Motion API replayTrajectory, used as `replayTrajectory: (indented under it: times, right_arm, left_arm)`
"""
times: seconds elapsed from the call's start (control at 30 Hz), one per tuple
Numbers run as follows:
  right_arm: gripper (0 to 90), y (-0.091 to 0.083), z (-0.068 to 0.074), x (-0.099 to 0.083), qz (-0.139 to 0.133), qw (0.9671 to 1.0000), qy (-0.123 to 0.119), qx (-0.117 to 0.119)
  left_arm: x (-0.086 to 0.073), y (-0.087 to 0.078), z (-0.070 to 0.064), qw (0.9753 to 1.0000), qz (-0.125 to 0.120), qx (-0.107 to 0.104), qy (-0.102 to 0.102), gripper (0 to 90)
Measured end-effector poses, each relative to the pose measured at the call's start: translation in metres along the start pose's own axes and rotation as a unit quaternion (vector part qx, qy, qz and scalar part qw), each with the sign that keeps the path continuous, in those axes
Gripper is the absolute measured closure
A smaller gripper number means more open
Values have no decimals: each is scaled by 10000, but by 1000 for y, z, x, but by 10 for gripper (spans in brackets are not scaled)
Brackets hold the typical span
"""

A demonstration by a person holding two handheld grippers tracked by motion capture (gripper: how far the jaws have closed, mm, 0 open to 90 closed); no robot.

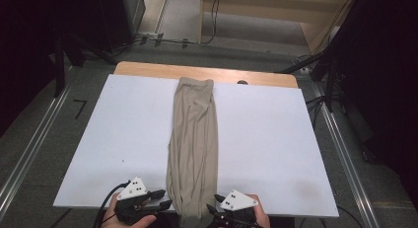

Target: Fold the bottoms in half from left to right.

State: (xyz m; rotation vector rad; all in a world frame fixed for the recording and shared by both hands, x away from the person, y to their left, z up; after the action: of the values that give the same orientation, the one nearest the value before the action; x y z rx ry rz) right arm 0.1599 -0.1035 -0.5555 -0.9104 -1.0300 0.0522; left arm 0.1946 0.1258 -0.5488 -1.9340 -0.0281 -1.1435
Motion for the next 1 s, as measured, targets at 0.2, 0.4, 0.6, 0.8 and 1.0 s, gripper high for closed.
replayTrajectory:
  times: [0.2,0.4,0.6,0.8,1.0]
  right_arm:
    - [591,7,-7,2,-64,9998,160,43]
    - [685,12,-4,6,-25,9998,-119,-140]
    - [884,13,-2,9,136,9997,-167,77]
    - [887,4,-11,7,22,9996,54,259]
    - [886,-1,-13,6,-11,9995,64,308]
  left_arm:
    - [3,10,-10,9999,-12,134,-43,551]
    - [6,18,-16,9973,-22,681,278,747]
    - [8,18,-13,9992,168,265,264,882]
    - [9,-1,-2,9994,211,-189,200,885]
    - [4,-10,11,9974,360,-583,207,882]
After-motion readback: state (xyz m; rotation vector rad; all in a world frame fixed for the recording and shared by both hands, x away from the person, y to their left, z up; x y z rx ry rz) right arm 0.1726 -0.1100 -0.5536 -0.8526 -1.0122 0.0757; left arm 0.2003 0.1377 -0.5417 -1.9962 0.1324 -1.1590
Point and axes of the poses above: each handheld gripper's, and its own axes: y roughly forward along the jaws, x roughly out of its top, z roughly to its left, the point moved 6 cm from there along y, roughly forward along the jaws, and after that the axes turned 11 degrees about x, right-handed, at the moved point
